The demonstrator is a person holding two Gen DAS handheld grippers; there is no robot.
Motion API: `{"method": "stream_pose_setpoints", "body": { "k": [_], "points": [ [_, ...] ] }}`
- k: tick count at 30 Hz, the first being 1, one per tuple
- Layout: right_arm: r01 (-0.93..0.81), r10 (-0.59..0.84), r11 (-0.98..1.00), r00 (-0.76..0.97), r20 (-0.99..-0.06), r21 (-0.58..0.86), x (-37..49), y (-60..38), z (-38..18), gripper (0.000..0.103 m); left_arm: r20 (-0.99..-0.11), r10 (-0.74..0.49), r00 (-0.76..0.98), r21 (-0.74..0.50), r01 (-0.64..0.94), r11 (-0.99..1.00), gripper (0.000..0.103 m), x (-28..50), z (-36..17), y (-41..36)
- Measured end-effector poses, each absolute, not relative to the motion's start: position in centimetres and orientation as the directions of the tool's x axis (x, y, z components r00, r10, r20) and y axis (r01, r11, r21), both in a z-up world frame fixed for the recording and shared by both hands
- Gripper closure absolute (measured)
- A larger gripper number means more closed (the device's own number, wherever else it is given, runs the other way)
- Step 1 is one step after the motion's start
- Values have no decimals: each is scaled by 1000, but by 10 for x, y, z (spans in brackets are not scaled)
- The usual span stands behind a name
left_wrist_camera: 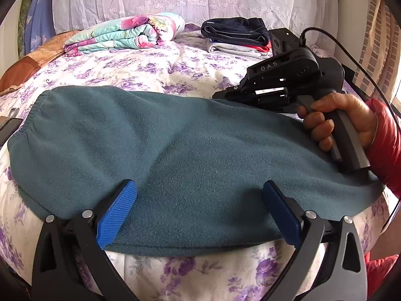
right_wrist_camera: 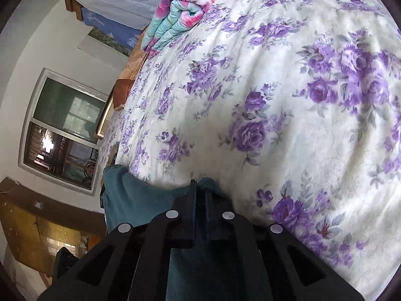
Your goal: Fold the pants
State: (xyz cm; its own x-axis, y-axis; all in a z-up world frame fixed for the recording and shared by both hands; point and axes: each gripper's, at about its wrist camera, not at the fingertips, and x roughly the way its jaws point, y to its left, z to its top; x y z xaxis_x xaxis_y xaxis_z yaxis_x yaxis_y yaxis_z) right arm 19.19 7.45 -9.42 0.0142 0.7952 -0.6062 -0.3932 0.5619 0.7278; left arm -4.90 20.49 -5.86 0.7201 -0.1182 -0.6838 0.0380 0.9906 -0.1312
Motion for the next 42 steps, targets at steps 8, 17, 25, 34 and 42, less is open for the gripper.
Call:
{"method": "stream_pose_setpoints", "body": {
  "k": [8, 17, 25, 34, 42],
  "points": [
    [-462, 764, 590, 53, -643, 663, 176, 53, -58, 80, -662, -91, 744, -243, -99, 965, 5, -39, -13, 269],
    [-664, 722, 556, 89, -686, 499, 122, 85, -40, 74, -776, 161, 609, -82, -352, 932, 6, -3, -41, 317],
    [-565, 691, 660, 201, -694, 495, 140, 65, -48, 82, -759, 225, 611, -17, -364, 931, 4, -1, -44, 313],
    [-641, 710, 602, 157, -686, 476, 79, 45, -36, 46, -746, 255, 615, 14, -368, 930, 4, -1, -43, 308],
    [-490, 765, 629, 251, -593, 604, 76, -22, -42, 48, -740, 284, 610, 43, -379, 924, 4, -6, -39, 303]
  ]
}}
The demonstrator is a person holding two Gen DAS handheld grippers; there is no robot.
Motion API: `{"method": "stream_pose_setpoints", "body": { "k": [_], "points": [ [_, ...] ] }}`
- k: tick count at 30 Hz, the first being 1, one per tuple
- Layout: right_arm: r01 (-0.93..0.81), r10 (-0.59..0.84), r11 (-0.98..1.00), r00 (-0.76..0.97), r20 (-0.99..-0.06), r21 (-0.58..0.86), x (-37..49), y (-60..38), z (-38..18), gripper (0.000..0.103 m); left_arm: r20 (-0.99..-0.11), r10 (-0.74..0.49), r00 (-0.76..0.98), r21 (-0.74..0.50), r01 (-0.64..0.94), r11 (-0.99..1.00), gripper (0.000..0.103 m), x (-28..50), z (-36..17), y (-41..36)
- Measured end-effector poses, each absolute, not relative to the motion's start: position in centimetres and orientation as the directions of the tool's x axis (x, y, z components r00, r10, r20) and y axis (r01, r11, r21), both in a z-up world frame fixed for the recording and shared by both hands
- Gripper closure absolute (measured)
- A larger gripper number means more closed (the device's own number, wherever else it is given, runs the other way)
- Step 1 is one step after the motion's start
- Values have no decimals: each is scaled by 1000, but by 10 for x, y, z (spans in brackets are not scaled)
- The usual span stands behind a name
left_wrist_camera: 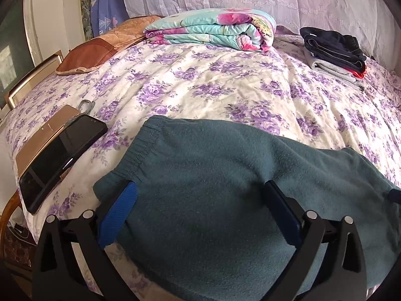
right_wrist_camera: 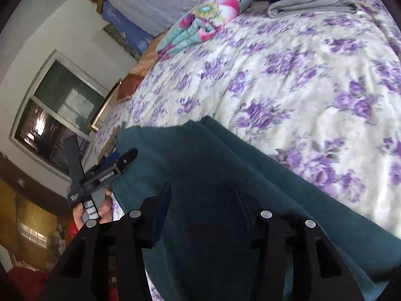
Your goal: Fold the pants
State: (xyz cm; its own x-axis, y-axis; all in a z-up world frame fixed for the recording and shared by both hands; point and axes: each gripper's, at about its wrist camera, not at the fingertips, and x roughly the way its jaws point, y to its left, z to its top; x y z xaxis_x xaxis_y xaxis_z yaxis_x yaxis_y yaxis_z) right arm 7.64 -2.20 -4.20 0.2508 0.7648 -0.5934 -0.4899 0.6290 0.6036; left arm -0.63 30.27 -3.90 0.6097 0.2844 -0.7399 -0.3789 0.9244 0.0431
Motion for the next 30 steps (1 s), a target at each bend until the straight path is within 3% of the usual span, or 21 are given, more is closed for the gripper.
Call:
{"method": "stream_pose_setpoints", "body": {
  "k": [5, 14, 19, 22, 25, 30],
  "points": [
    [-398, 722, 690, 431, -541, 604, 54, -103, -20, 39, -719, 286, 634, 41, -372, 927, 4, -13, -29, 292],
    [-138, 602, 708, 632, -489, 693, 4, -233, -38, 38, -670, 224, 708, 46, -262, 964, 4, -16, -8, 239],
    [-119, 591, 718, 624, -510, 686, -5, -242, -59, 35, -696, 147, 703, 38, -168, 985, 4, -10, -19, 206],
    [-141, 583, 742, 619, -526, 656, -5, -241, -66, 36, -749, 206, 630, 127, -169, 977, 4, 5, -50, 197],
    [-142, 541, 785, 630, -557, 603, -8, -236, -57, 35, -731, 229, 643, 149, -177, 973, 4, 3, -57, 195],
    [-143, 462, 807, 757, -463, 572, -45, -272, -12, 33, -735, 148, 662, 51, -164, 985, 5, -2, -36, 199]
  ]
}}
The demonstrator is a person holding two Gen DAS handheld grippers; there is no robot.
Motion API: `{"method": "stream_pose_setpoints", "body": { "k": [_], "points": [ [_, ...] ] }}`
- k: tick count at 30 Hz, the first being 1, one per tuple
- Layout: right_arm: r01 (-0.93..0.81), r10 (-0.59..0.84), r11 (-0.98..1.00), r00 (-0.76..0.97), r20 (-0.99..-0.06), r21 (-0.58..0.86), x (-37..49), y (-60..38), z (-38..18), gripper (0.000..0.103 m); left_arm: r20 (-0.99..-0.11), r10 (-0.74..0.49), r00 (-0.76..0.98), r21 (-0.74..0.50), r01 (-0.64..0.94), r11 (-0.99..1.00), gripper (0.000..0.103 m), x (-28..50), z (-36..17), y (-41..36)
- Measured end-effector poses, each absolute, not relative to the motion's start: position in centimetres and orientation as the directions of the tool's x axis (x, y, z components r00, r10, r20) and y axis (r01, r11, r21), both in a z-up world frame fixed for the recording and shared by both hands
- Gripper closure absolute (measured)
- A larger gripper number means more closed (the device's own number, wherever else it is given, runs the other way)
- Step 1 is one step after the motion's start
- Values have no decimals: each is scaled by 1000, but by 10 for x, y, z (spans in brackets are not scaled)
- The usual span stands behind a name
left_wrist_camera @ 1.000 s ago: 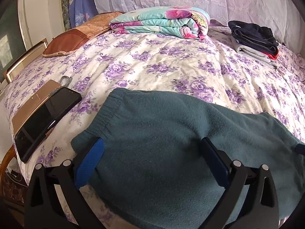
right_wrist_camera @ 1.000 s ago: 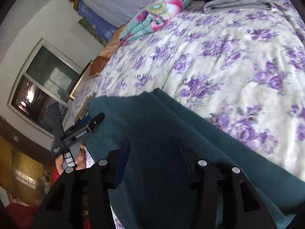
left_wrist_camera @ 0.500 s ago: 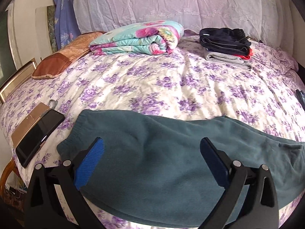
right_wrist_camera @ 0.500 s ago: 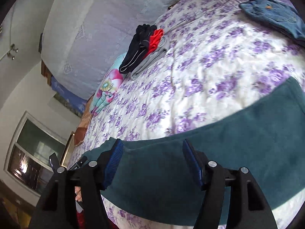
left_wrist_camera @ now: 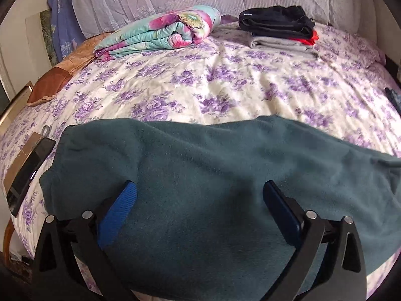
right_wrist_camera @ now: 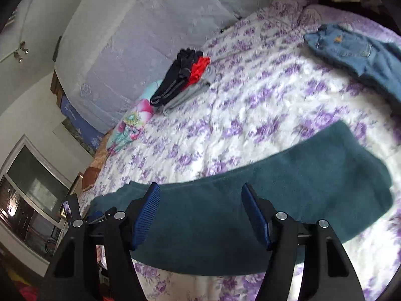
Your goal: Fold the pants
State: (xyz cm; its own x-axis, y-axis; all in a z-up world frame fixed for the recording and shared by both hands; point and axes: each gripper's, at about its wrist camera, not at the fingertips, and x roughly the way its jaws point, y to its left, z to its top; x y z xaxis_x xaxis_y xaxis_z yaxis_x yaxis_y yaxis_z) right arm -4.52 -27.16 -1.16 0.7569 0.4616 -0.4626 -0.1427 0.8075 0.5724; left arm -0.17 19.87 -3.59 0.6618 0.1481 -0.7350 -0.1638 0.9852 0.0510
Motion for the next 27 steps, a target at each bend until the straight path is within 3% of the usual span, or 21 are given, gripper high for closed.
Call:
{"method": "stream_pose_setpoints", "body": {
  "k": [3, 9, 15, 19, 22, 23, 24, 27],
  "points": [
    [-28, 390, 797, 786, -479, 603, -67, -313, -11, 32, -701, 37, 713, -35, -85, 996, 5, -7, -14, 181],
    [151, 375, 670, 776, -507, 727, -94, -362, -56, 32, -693, -127, 710, -56, 123, 991, 5, -4, -12, 104],
    [180, 399, 590, 782, -478, 787, -74, -376, -75, 33, -737, -63, 673, 63, 161, 985, 4, -1, -50, 67],
    [183, 379, 626, 779, -501, 758, -50, -374, -74, 37, -752, -125, 647, -36, 149, 988, 4, 4, -54, 82],
    [178, 324, 698, 786, -527, 694, -42, -364, -78, 60, -756, -158, 636, -91, 137, 986, 4, 6, -57, 90],
    [185, 300, 711, 794, -530, 679, -43, -363, -81, 76, -753, -159, 638, -90, 139, 986, 4, 5, -57, 89],
    [184, 284, 717, 804, -523, 672, -44, -362, -84, 86, -752, -155, 640, -83, 142, 986, 4, 5, -58, 88],
    [149, 270, 711, 844, -463, 687, -55, -361, -82, 91, -750, -157, 642, -81, 146, 986, 4, 4, -57, 88]
  ]
}}
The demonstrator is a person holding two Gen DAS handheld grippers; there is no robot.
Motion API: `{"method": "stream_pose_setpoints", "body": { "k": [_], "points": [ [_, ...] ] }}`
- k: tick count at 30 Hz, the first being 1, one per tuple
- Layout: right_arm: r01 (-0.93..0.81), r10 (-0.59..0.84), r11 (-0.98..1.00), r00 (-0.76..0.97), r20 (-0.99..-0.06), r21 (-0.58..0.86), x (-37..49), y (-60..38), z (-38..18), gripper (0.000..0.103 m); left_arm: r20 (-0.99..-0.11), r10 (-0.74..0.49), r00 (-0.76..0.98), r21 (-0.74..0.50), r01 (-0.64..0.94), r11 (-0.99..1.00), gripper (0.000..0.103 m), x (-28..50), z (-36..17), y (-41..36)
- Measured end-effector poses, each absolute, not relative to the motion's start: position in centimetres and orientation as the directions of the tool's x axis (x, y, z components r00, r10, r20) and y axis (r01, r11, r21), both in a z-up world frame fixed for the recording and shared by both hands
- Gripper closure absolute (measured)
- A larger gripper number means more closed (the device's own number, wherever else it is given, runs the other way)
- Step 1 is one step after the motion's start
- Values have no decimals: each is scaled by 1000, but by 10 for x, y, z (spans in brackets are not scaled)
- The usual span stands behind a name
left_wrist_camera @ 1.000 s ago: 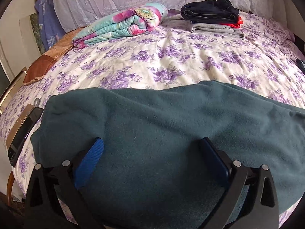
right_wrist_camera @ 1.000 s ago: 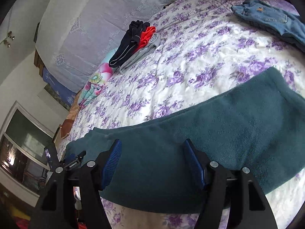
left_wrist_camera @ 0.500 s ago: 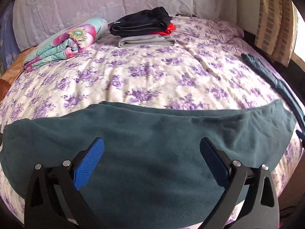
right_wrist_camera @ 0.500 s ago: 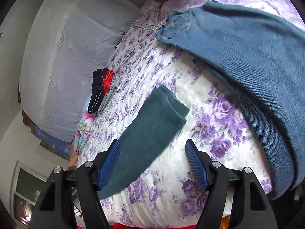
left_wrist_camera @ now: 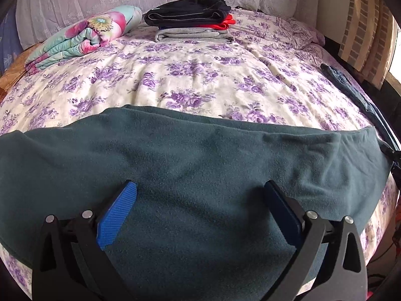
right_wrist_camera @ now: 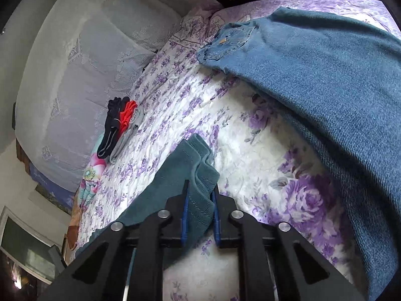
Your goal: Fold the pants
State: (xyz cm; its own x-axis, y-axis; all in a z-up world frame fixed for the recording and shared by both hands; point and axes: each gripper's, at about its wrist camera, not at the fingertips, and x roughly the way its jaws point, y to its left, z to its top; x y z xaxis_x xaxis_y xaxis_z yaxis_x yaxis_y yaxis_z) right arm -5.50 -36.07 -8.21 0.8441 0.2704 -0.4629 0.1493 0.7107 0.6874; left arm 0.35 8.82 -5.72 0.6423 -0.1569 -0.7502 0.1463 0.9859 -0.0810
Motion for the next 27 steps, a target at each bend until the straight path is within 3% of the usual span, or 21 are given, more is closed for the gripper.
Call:
{"method": "stream_pose_setpoints", "body": {
  "k": [3, 8, 15, 19, 24, 25, 26, 27],
  "points": [
    [115, 241, 728, 880, -409, 676, -63, -353, -67, 92, -740, -144, 657, -83, 122, 989, 4, -1, -52, 96],
    [42, 200, 836, 905, -376, 547, -54, -312, -28, 92, -675, -2, 738, -26, -21, 999, 4, -21, -23, 151],
    [-295, 445, 868, 819, -362, 399, -12, -176, 10, 92, -680, 130, 721, -165, -323, 932, 4, -58, -13, 277],
    [-497, 558, 829, 700, -447, 256, 8, -70, 6, 92, -706, 124, 697, -257, -416, 872, 4, -86, -28, 320],
    [-667, 582, 735, 529, -618, 122, 13, 30, -32, 91, -723, 144, 675, -261, -461, 848, 4, -107, -41, 334],
    [-688, 565, 717, 480, -672, 111, 14, 41, -44, 89, -722, 151, 675, -253, -460, 851, 4, -108, -41, 334],
    [-704, 530, 704, 439, -725, 88, 13, 50, -56, 79, -721, 154, 676, -246, -458, 854, 4, -110, -41, 333],
    [-719, 525, 693, 453, -721, 52, 4, 54, -57, 72, -722, 158, 674, -239, -456, 857, 4, -109, -41, 332]
  ]
}}
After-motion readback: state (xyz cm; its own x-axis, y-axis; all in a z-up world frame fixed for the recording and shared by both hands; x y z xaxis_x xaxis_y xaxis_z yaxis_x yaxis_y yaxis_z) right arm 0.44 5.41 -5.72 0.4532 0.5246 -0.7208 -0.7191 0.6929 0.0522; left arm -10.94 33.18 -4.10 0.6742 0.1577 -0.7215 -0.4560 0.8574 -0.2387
